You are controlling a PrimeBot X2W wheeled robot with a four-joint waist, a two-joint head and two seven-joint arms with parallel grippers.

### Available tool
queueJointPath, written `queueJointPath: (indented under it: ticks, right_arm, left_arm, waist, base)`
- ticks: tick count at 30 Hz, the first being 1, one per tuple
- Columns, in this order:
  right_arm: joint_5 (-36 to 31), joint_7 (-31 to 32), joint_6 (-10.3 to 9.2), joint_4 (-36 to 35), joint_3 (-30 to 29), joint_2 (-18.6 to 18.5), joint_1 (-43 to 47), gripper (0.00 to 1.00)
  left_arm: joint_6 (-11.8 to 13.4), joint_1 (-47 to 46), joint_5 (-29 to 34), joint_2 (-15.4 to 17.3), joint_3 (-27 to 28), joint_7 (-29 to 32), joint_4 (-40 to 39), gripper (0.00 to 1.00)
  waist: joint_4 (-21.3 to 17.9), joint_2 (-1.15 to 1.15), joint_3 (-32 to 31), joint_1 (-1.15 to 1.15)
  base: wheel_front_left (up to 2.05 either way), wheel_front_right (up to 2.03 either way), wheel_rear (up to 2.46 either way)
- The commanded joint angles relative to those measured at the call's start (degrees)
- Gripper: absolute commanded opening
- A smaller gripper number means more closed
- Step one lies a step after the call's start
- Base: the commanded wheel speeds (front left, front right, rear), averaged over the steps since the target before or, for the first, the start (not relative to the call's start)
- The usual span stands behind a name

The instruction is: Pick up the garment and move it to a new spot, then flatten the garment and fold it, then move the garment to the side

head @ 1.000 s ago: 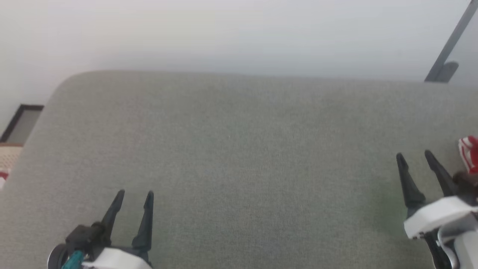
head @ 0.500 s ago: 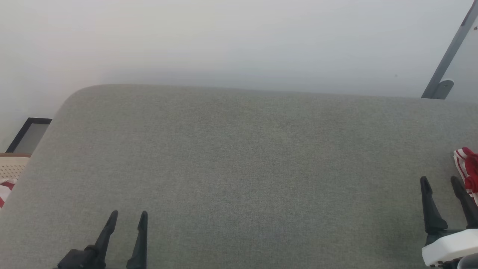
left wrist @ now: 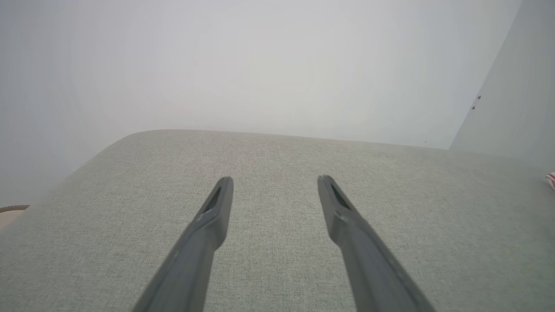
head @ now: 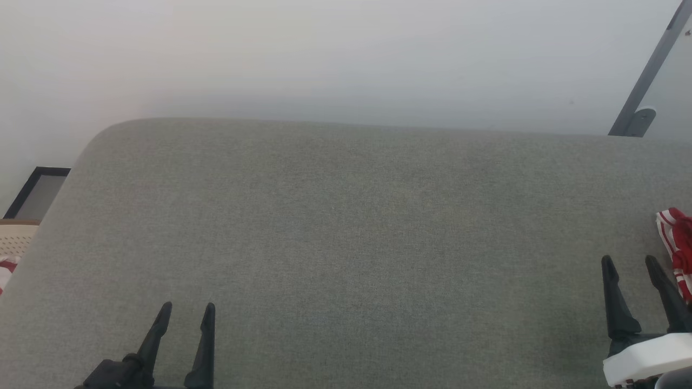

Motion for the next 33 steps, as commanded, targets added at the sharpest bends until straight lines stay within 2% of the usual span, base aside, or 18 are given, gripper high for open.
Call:
queueJointPath:
  ticks: [1, 16, 17, 21, 33]
  right_arm:
    - [0.1, 0.3, 0.00, -0.3, 0.0, 0.2, 0.6, 1.00]
    - [1.1, 0.4, 0.00, -0.5, 0.6, 0.2, 0.6, 1.00]
    - [1.0, 0.5, 0.00, -0.2, 0.6, 0.1, 0.4, 0.00]
    - [1.1, 0.6, 0.00, 1.9, 1.1, 1.4, 1.4, 0.00]
    - [13.6, 3.9, 0.00, 2.6, 0.8, 3.0, -0.4, 0.00]
  left_arm:
    - [0.1, -0.3, -0.2, 0.0, 0.0, 0.0, -0.3, 1.00]
    - [0.1, 0.1, -0.9, -0.7, 0.6, 0.0, -1.0, 1.00]
    - [0.0, 0.0, -0.6, -0.7, 0.5, 0.0, -0.8, 0.00]
    - [0.0, 0.2, -0.7, -1.5, 0.2, 0.0, 1.4, 0.00]
    - [0.1, -2.6, -14.8, -1.7, 0.4, 3.2, 2.9, 0.00]
  waist:
    - [0.0, 0.00, 0.0, 0.00]
    - [-0.1, 0.00, 0.4, 0.00]
    - [-0.1, 0.00, 0.4, 0.00]
    - [-0.1, 0.00, 0.4, 0.00]
    - [-0.7, 0.00, 0.5, 0.00]
  base:
    - [0.00, 0.00, 0.00]
    - [0.00, 0.00, 0.00]
    - [0.00, 0.00, 0.00]
    - [0.00, 0.00, 0.00]
    - [0.00, 0.00, 0.00]
